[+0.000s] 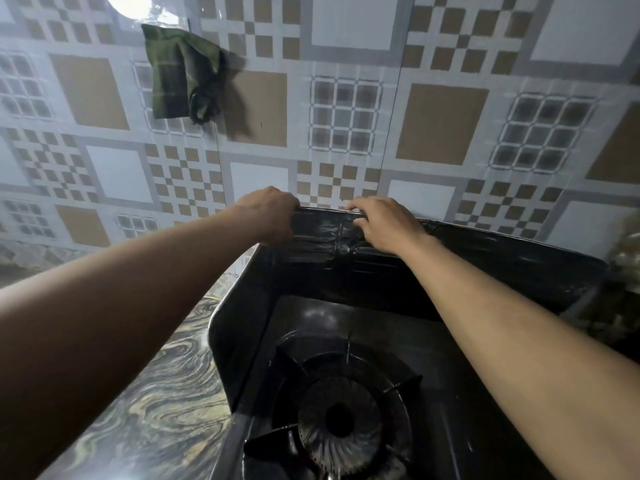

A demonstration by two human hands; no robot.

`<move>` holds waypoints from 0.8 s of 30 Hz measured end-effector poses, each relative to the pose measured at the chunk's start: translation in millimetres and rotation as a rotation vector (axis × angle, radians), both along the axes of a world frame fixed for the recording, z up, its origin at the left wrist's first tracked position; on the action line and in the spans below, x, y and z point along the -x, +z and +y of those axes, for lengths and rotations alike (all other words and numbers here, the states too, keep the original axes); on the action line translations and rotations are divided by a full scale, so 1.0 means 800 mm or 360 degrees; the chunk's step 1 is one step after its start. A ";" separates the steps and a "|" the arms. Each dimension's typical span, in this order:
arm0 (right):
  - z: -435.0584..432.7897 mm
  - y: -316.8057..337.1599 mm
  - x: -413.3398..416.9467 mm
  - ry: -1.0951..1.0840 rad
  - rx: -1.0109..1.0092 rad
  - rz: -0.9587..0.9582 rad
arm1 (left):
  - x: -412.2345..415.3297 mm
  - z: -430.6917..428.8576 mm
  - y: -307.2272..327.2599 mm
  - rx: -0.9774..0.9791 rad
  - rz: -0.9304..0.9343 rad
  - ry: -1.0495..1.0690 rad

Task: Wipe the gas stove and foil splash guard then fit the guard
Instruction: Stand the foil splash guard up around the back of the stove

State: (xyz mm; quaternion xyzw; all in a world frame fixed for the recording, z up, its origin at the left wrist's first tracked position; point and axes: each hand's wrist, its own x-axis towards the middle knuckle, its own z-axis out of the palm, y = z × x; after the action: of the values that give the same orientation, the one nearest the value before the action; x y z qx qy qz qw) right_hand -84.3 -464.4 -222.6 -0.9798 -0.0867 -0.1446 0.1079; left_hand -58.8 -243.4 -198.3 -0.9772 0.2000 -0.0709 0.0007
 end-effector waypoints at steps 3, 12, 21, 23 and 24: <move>-0.010 -0.006 0.001 -0.0026 -0.0030 -0.0056 | -0.009 -0.017 0.002 -0.0144 -0.0231 -0.0154; -0.064 -0.016 0.016 -0.0368 0.0243 -0.0198 | -0.055 -0.087 -0.024 0.0041 -0.0239 -0.0343; -0.082 -0.006 0.027 -0.0413 0.0276 0.0026 | -0.030 -0.098 -0.004 0.0020 -0.0266 -0.0384; -0.081 -0.002 0.025 -0.0417 0.0248 0.0101 | -0.029 -0.098 -0.002 0.0064 -0.0229 -0.0398; -0.081 0.000 0.024 -0.0413 0.0238 0.0136 | -0.030 -0.098 -0.002 0.0083 -0.0211 -0.0398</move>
State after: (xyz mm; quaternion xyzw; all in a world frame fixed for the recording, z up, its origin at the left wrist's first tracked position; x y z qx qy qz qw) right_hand -103.5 -529.2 -222.4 -0.9933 0.0347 -0.1086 0.0185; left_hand -35.1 -321.6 -199.8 -0.9375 0.3178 -0.1401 -0.0203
